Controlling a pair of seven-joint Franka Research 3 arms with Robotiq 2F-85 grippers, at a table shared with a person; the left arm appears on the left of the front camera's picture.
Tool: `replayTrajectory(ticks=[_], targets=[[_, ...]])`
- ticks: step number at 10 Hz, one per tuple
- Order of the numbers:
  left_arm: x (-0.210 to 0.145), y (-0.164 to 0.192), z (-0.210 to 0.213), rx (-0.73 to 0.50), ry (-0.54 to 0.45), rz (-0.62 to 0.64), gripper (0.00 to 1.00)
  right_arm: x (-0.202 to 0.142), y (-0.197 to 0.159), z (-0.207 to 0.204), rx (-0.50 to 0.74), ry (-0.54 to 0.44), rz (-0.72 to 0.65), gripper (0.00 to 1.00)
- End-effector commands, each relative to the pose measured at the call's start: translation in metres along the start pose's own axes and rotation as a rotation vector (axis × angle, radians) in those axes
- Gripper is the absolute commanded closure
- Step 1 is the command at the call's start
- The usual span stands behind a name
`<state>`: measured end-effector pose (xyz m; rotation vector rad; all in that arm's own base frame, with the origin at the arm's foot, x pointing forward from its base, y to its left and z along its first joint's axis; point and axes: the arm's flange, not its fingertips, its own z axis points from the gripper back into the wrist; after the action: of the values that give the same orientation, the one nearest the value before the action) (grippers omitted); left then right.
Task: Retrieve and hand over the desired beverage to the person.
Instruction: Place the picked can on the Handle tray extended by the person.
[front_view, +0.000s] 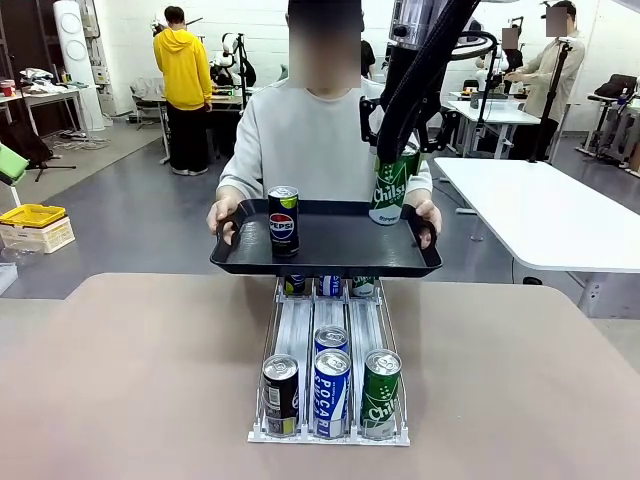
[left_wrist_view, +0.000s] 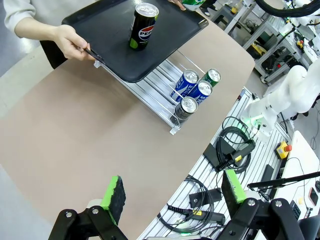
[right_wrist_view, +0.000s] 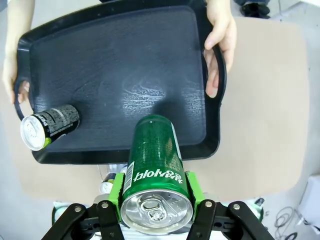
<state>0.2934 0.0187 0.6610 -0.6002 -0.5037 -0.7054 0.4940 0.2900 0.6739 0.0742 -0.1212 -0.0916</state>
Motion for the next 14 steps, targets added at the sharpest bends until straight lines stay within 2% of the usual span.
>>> replayTrajectory(ticks=[1, 5, 7, 12, 14], targets=[[-0.001, 0.0, 0.001, -0.014, -0.005, -0.015, 0.0, 0.023, 0.003, 0.007, -0.014, 0.017, 0.011, 0.42], [-0.001, 0.0, 0.001, -0.014, -0.005, -0.015, 0.0, 0.052, 0.02, -0.003, -0.039, 0.146, 0.071, 0.42], [-0.001, 0.0, 0.001, -0.014, -0.005, -0.015, 0.0, 0.059, 0.032, -0.011, -0.064, 0.181, 0.089, 0.42], [-0.001, 0.0, 0.001, -0.014, -0.005, -0.015, 0.0, 0.072, 0.042, -0.058, -0.085, 0.128, 0.097, 0.42], [-0.001, 0.0, 0.001, -0.014, -0.005, -0.015, 0.0, 0.08, 0.042, -0.066, -0.073, 0.138, 0.114, 0.42]])
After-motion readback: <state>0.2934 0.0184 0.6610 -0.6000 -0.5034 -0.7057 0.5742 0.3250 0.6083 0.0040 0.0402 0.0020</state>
